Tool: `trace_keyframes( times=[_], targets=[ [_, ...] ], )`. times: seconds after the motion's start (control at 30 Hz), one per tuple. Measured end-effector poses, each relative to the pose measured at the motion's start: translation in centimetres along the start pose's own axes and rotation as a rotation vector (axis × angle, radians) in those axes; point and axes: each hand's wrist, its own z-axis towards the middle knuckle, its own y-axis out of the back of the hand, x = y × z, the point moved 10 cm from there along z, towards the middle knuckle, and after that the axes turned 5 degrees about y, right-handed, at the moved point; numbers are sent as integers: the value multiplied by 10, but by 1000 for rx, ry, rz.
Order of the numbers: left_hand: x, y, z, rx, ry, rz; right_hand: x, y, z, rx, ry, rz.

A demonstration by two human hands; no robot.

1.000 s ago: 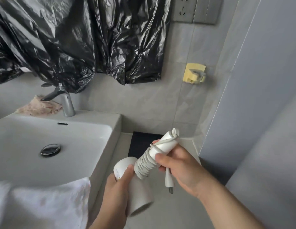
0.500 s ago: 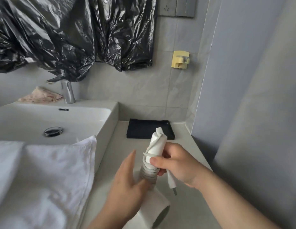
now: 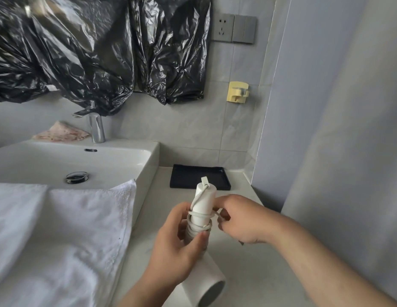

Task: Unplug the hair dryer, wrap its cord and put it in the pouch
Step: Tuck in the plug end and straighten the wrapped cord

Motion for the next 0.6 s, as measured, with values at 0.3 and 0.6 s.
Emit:
trace_keyframes(
  times=[0.3,0.6],
  targets=[
    [-6,-7,-10,-33,-100,15,0,-4,24,121,-173,27],
    [2,-13,-11,-92,-158,111,4,26,46,-194,-141,725]
  ],
)
